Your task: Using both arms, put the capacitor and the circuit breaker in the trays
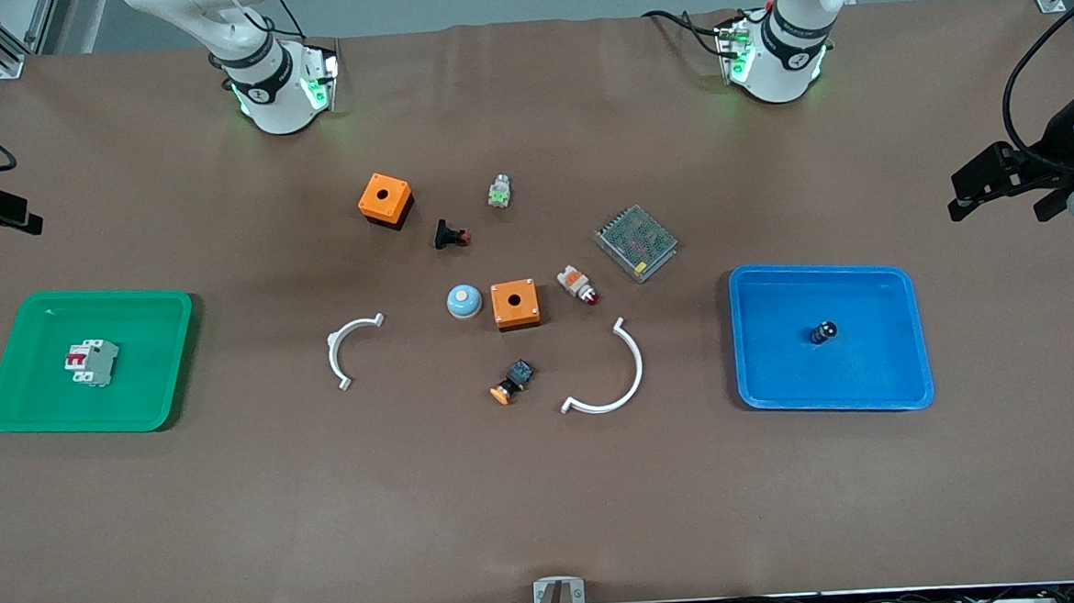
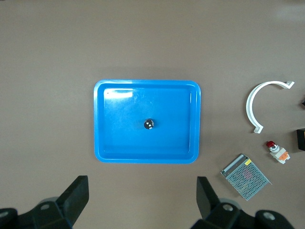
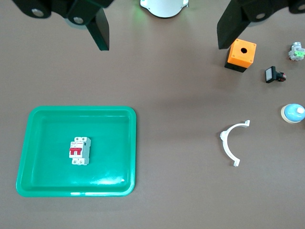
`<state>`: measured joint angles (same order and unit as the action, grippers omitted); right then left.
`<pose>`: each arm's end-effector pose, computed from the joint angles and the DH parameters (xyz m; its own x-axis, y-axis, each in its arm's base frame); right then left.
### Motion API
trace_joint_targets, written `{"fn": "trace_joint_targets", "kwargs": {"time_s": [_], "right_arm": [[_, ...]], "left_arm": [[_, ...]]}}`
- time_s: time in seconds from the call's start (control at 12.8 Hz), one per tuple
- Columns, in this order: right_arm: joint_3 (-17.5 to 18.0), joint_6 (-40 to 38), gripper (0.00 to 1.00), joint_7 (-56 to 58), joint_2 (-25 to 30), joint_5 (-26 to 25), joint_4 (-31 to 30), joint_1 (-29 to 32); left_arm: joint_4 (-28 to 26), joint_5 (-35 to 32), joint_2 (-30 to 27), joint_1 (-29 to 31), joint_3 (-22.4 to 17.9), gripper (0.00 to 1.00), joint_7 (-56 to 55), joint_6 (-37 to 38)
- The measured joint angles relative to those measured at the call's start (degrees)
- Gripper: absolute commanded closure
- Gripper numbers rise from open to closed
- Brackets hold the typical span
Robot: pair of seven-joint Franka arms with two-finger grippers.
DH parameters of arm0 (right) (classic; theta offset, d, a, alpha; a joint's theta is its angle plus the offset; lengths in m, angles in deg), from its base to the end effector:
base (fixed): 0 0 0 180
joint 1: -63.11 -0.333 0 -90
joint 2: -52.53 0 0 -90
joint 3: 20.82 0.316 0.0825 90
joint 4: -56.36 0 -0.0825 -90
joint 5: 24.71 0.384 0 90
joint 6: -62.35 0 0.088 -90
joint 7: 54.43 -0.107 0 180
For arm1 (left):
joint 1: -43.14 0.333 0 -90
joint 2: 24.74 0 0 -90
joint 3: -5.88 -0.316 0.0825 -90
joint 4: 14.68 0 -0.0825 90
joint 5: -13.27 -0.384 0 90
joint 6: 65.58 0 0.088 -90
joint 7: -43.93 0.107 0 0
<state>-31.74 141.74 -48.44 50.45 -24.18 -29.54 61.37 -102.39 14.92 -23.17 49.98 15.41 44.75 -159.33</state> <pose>0.5391 -0.0839 0.6232 0.9876 -0.0531 -0.1477 -0.0563 -0.9983 -0.0179 0.5693 -0.0283 0.6344 0.9952 -0.0588 0.0787 -0.0615 -0.9976 0.0322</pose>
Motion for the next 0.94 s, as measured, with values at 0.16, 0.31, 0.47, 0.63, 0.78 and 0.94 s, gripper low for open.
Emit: {"fn": "trace_joint_targets", "kwargs": {"time_s": [0.16, 0.31, 0.47, 0.63, 0.78, 0.94], "right_arm": [[1.21, 0.0, 0.0, -0.45, 1.31, 0.0, -0.36, 0.77], [1.65, -0.02, 0.0, -0.72, 2.83, 0.0, -0.64, 1.01], [1.73, -0.05, 0.0, -0.78, 4.47, 0.0, -1.15, 1.05], [1.85, -0.02, 0.0, -0.79, 6.27, 0.0, -2.03, 1.06], [2.18, 0.14, 0.0, -0.79, 7.03, 0.0, -2.59, 1.05], [2.91, 0.31, 0.0, -0.79, 7.04, 0.0, -2.79, 1.05]], "left_arm": [[0.02, 0.0, 0.02, 0.0, 0.0, 0.01, 0.0, 0.0], [0.03, 0.0, 0.06, 0.0, 0.0, 0.01, 0.0, 0.0], [0.03, 0.0, 0.16, 0.0, 0.0, 0.01, 0.0, 0.0], [0.03, 0.0, 0.34, 0.0, 0.0, 0.01, 0.0, 0.0], [0.03, 0.0, 0.39, 0.0, 0.0, 0.01, 0.0, 0.0], [0.03, 0.0, 0.39, 0.0, 0.0, 0.01, 0.0, 0.0]]}}
